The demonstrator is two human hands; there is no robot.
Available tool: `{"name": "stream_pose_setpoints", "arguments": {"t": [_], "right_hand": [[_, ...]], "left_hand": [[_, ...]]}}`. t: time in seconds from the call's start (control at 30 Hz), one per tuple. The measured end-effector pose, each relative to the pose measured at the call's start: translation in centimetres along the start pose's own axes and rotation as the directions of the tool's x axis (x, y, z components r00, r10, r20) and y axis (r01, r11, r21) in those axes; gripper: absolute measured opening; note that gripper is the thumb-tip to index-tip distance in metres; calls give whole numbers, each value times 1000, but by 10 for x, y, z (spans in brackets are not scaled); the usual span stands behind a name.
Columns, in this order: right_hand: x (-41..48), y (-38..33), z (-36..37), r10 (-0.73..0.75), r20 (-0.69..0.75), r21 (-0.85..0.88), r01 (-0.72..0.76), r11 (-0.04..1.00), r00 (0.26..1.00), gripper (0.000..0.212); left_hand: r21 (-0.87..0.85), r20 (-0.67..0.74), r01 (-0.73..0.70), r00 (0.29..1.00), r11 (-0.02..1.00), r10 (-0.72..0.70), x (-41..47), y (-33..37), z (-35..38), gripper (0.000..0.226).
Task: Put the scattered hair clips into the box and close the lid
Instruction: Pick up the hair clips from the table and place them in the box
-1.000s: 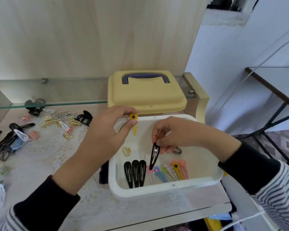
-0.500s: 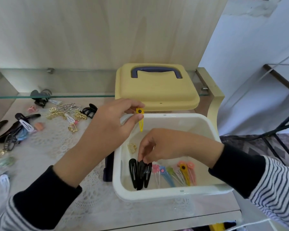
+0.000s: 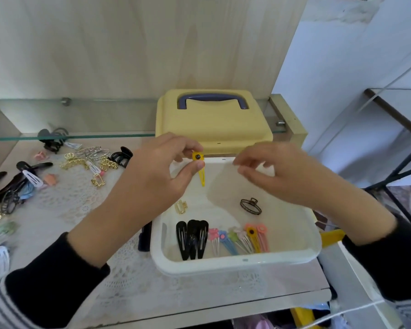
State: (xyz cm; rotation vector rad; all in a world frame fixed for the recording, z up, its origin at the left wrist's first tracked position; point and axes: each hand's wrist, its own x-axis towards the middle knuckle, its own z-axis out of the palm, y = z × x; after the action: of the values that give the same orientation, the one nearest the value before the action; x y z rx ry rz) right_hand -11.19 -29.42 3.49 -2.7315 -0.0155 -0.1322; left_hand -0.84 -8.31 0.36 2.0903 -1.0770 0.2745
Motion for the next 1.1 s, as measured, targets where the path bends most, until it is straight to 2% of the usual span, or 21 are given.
{"name": "stream_pose_setpoints", "arguments": {"t": [0.07, 0.13, 0.2, 0.3, 0.4, 0.5, 0.67, 0.87, 1.1], "right_hand": [[-4, 12, 2, -8, -194, -32, 2, 999, 981, 16], [-6, 17, 9, -12, -289, -100, -18, 995, 957, 15], [-5, 19, 16, -23, -309, -169, -31, 985, 951, 16], [-4, 20, 22, -35, -305, -271, -51, 961, 952, 20], [-1, 21, 24, -24, -293, -270, -58, 961, 956, 22], [0, 25, 25, -5, -286, -220, -61, 974, 958, 23], [0, 28, 28, 6, -310, -128, -48, 991, 951, 23], [0, 29, 30, 16, -316, -117, -55, 992, 949, 25], [0, 26, 29, 18, -317, -113, -56, 992, 948, 23]], "left_hand": [[-24, 49, -9, 999, 1000, 10, -1, 10, 3, 19], [-76, 140, 16, 990, 997, -5, -2, 21, 7, 19], [-98, 253, 70, 966, 993, -44, 0, 27, 10, 17], [-30, 438, 160, 889, 987, -131, 6, 35, 15, 16], [55, 572, 190, 799, 980, -187, 14, 39, 24, 16], [115, 684, 143, 706, 983, -183, 18, 38, 36, 16], [174, 765, 31, 625, 984, -155, 18, 38, 51, 19], [236, 822, -77, 548, 969, -156, 15, 35, 63, 24], [199, 854, -29, 495, 980, -159, 12, 30, 65, 31]]}}
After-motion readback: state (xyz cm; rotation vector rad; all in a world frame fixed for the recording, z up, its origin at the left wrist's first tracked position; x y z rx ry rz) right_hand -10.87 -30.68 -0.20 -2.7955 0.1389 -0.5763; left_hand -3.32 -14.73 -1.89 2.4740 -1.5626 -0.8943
